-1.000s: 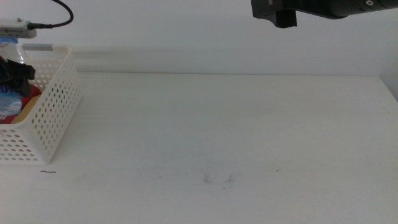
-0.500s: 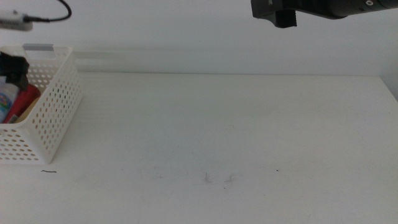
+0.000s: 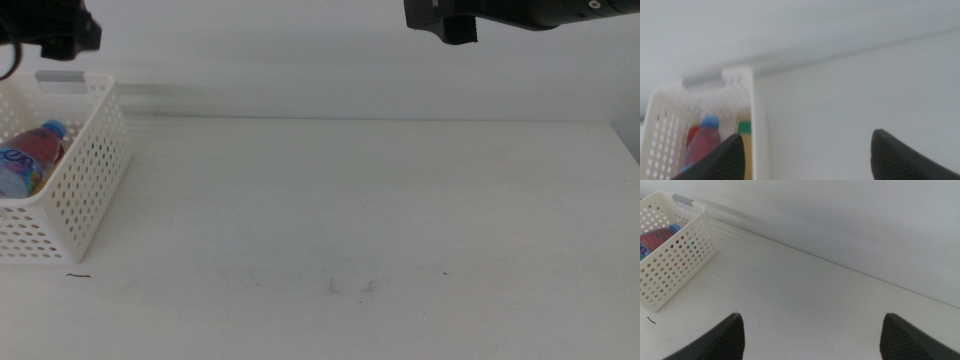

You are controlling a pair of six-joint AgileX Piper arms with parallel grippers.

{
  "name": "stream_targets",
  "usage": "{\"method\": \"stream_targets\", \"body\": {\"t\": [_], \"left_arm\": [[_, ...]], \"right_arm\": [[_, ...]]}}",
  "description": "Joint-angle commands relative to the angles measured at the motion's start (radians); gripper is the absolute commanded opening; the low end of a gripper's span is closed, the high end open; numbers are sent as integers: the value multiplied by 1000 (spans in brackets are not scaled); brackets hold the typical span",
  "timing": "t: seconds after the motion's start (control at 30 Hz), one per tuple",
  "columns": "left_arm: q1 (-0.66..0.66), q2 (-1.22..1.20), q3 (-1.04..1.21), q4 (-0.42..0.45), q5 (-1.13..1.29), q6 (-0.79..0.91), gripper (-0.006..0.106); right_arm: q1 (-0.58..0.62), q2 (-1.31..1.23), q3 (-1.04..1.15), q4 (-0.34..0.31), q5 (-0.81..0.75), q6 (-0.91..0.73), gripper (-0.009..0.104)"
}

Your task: Use arms to grab the bottles and put them into the dustbin to the left of the table.

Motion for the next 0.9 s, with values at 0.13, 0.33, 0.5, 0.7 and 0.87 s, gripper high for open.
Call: {"method": "stream_targets", "body": {"t": [0.13,0.33,0.5,0.7,0.87], "left_arm": [[-61,-247,120,-11,-110,-29,81],[-61,-370,145,8,-103,-45,81],[-61,-417,145,8,-103,-132,81],[-61,-450,145,9,-105,-132,81],[-61,-452,145,16,-105,-132,81]], "right_arm": [[2,-4,5,-10,-4,2,83],[2,-4,5,-10,-4,2,83],[2,-4,5,-10,-4,2,83],[2,-4,5,-10,-4,2,83],[2,-4,5,-10,-4,2,83]]}}
